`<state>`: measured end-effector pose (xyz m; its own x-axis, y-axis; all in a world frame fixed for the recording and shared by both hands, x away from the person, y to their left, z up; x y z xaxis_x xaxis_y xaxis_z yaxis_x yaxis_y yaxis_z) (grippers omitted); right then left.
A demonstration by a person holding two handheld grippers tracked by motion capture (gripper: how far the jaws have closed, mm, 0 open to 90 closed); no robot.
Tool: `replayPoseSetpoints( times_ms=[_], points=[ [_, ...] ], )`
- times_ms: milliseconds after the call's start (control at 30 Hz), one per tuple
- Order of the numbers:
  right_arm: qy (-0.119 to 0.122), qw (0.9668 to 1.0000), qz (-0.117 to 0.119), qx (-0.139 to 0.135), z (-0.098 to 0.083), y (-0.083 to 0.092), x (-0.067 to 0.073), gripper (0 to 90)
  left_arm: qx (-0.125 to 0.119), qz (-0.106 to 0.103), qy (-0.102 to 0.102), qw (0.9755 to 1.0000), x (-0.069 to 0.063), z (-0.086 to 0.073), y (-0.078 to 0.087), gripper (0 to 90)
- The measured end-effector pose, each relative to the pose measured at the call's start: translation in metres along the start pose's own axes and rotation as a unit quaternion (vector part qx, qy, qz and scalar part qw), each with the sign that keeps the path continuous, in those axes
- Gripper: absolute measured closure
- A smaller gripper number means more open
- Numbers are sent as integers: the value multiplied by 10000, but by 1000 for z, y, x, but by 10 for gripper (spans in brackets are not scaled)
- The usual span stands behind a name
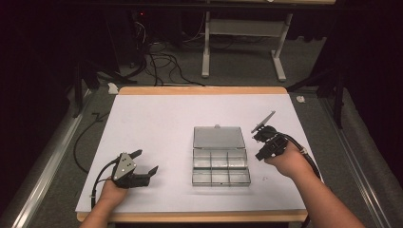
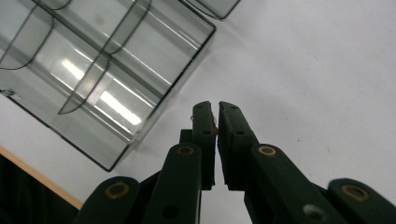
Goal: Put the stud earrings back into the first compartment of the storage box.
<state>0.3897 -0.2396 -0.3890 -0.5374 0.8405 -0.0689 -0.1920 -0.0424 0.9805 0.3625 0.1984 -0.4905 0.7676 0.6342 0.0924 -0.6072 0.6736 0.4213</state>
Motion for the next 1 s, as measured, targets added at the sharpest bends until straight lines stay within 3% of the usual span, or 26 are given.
replayPoseSetpoints(
  times_ms=[100, 233, 667, 767, 800, 867, 1000],
  points=[
    [-32, 10000, 8, 31, 1, 0, 4, 866, 9, 17, 20, 10000, 0, 0, 0, 150],
    [142, 9999, 26, 27, 5, -2, 10, 866, 2, -21, -3, 10000, 0, 0, 0, 150],
    [654, 9977, 174, 58, 36, -13, 56, 866, -15, -64, 2, 10000, 0, 0, 0, 150],
    [748, 9970, 197, 33, 42, -16, 60, 866, 2, -63, -6, 10000, 0, 0, 0, 151],
    [663, 9976, 201, 57, 43, -16, 63, 866, -3, -73, -30, 10000, 0, 0, 0, 150],
    [863, 9961, 202, -12, 47, -19, 64, 865, 0, -82, -25, 10000, 0, 0, 0, 150],
    [998, 9947, 239, -55, 54, -22, 71, 866, -30, -66, -37, 10000, 0, 0, 0, 151]
  ],
)
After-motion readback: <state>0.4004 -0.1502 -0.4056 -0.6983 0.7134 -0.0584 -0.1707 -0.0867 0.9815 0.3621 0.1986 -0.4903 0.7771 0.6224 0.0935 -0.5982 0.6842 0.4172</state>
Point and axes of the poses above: each handheld gripper's, and its own axes: y roughly backward along the jaws, z roughly out of its top, x roughly to its left, the point moved 2 cm from there along -y, roughly forward along the jaws, and after that the axes turned 5 degrees about -z, right-handed, at the moved point
